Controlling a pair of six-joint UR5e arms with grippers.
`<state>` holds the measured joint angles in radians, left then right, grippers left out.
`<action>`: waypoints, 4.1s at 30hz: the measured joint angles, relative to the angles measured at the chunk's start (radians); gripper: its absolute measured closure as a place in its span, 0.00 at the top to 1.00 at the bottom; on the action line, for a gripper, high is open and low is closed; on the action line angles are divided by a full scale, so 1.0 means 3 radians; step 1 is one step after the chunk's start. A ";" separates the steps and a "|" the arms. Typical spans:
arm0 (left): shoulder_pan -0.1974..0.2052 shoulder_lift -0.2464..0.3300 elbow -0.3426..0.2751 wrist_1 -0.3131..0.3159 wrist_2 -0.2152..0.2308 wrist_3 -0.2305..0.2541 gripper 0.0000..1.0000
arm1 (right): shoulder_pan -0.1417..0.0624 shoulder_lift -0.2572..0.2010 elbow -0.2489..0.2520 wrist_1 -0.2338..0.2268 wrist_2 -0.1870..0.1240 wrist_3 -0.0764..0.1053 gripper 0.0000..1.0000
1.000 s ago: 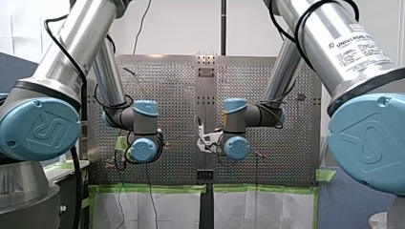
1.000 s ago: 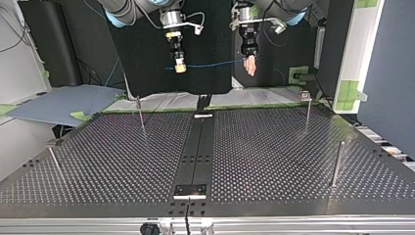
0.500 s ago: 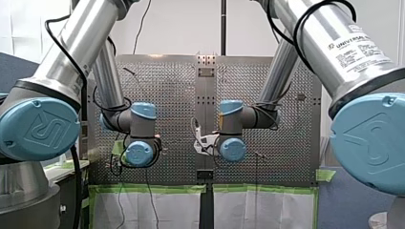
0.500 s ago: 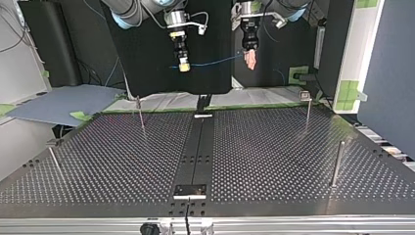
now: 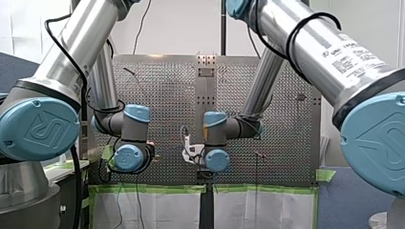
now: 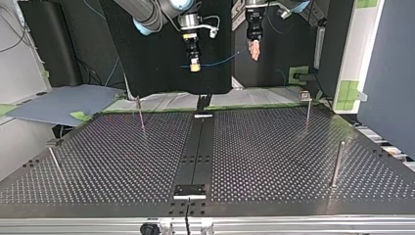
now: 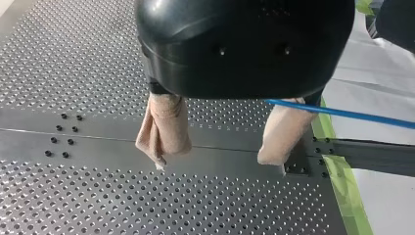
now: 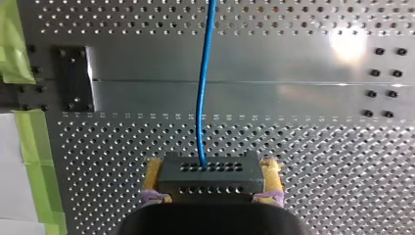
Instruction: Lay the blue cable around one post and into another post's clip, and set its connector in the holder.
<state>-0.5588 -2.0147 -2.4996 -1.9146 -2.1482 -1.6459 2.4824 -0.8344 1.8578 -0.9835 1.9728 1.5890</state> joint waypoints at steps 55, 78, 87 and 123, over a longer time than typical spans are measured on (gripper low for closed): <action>0.0362 0.1616 0.1047 -0.1574 -0.0012 -0.0612 1.00 | -0.0168 -0.1543 -0.0438 0.1482 -0.0278 0.0048 0.00; 0.1119 0.2304 0.1416 -0.2333 0.0740 -0.1003 1.00 | -0.0234 -0.1356 -0.1003 0.1778 -0.0604 -0.0063 0.00; 0.1441 0.2330 0.1506 -0.2650 0.1061 -0.1127 1.00 | -0.0196 -0.1326 -0.1259 0.1832 -0.0696 -0.0063 0.00; 0.2600 0.2232 0.1836 -0.2271 0.1892 -0.1784 1.00 | 0.0021 -0.0946 -0.1835 0.1854 -0.0729 -0.0056 0.00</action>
<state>0.2211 -1.3450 -1.9488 -2.5959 -1.5806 -2.1810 2.4888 -1.1183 1.3074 -0.4274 1.7542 1.5722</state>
